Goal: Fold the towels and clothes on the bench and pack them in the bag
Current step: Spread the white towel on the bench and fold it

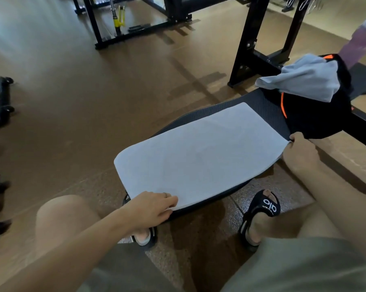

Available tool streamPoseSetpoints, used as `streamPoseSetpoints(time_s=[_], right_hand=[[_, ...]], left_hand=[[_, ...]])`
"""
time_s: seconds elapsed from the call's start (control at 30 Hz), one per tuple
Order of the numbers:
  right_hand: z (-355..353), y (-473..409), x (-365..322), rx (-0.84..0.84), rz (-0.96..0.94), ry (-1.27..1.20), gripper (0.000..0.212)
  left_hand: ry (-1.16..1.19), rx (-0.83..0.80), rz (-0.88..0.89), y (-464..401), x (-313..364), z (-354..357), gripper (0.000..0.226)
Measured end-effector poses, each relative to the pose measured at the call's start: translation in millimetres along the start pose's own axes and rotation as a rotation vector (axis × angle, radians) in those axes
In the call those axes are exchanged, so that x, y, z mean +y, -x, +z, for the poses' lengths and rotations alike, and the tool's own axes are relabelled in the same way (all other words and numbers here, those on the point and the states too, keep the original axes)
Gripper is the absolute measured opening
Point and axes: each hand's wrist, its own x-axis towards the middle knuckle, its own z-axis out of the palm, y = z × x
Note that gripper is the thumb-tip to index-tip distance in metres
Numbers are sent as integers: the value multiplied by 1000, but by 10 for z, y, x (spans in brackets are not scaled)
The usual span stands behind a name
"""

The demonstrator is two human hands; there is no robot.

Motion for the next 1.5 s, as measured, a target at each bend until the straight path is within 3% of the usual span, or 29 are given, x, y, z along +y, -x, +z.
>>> streamPoseSetpoints(time_s=[0.13,0.27,0.4,0.47,0.6,0.73,0.87,0.93,1.03,1.1,1.2,1.33,1.43,1.5], right_hand=[[26,231,-381,-109,-146,-43,43],[102,678,-809,-250,-406,-107,36],[182,1485,-1480,-632,-651,-330,51],[271,1815,-1776,-744,-684,-381,61],[436,1963,-1983,-779,-516,-437,40],[459,1733,-1801,-698,-601,-301,14],[326,1410,-1508,-776,-394,-466,13],[314,1152,-1286,-654,-228,-500,12],[248,657,-817,-316,75,-463,17],[183,407,-472,-139,200,-416,27],[136,185,-70,-160,384,-340,54],[278,29,85,-294,626,-689,74],[404,11,111,-223,790,-1004,70],[402,-8,109,-142,852,-1089,58]], left_hand=[[0,34,-36,-43,-3,-50,18],[90,121,-144,-73,-114,-131,20],[150,192,-200,-164,-140,-249,20],[175,202,-199,-199,-119,-311,22],[209,141,-174,-116,-201,-367,18],[151,30,-152,60,-368,-348,10],[-27,131,-269,90,-451,-381,16],[-170,182,-290,50,-413,-443,18],[-293,184,-309,-47,-288,-539,13],[-324,202,-311,-119,-206,-595,28],[-354,187,-310,-225,-44,-695,39],[-354,194,-291,-340,115,-745,40],[-333,243,-282,-368,89,-682,33],[-328,290,-256,-361,22,-625,32]])
